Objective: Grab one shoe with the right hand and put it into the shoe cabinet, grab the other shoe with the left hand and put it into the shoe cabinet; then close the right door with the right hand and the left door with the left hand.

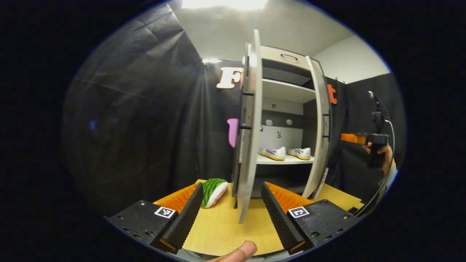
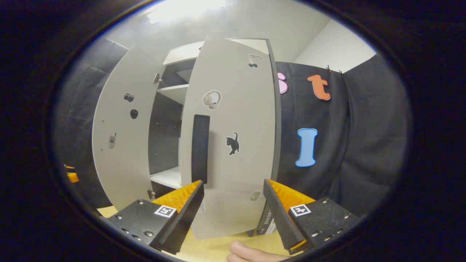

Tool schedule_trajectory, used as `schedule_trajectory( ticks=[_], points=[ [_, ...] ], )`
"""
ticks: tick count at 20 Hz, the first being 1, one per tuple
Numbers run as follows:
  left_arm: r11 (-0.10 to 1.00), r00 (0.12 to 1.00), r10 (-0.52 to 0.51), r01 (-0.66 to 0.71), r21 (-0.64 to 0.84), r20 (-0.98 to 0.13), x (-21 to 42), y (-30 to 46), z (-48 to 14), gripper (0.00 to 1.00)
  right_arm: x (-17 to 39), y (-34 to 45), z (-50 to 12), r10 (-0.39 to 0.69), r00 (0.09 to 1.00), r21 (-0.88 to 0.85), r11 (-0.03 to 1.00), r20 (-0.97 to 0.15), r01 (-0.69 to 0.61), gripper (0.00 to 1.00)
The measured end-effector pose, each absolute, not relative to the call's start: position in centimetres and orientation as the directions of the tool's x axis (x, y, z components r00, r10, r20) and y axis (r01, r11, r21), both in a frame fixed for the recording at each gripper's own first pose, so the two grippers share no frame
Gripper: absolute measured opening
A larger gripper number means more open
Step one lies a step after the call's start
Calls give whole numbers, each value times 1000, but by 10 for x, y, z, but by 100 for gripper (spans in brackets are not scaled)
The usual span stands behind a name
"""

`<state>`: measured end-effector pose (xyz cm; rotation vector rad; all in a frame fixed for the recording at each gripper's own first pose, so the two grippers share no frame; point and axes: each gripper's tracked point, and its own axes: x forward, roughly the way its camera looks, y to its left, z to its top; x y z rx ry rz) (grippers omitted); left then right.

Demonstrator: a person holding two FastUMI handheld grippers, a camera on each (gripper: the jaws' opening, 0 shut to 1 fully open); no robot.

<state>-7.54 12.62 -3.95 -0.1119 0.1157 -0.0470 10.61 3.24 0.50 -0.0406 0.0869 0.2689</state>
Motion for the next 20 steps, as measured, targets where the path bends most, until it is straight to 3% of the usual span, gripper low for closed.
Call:
schedule_trajectory(
  ticks=[7,12,16,19,20],
  points=[
    [991,996,54,-61,-123,-65,-20,193,-9,96,47,26,-19,211,966,-11,976,-146,-215,98],
    [989,999,27,-33,-143,-44,29,207,19,93,9,36,-22,228,962,0,973,-149,-231,99],
    [985,998,-32,23,-169,-50,60,200,41,96,-6,24,-24,179,972,34,984,-152,-176,98],
    [988,996,-30,17,-156,-78,82,191,43,93,-12,29,-26,194,970,41,981,-145,-190,98],
    [989,996,-23,11,-146,-83,86,186,45,96,-18,29,-30,196,968,44,981,-154,-191,98]
  ],
)
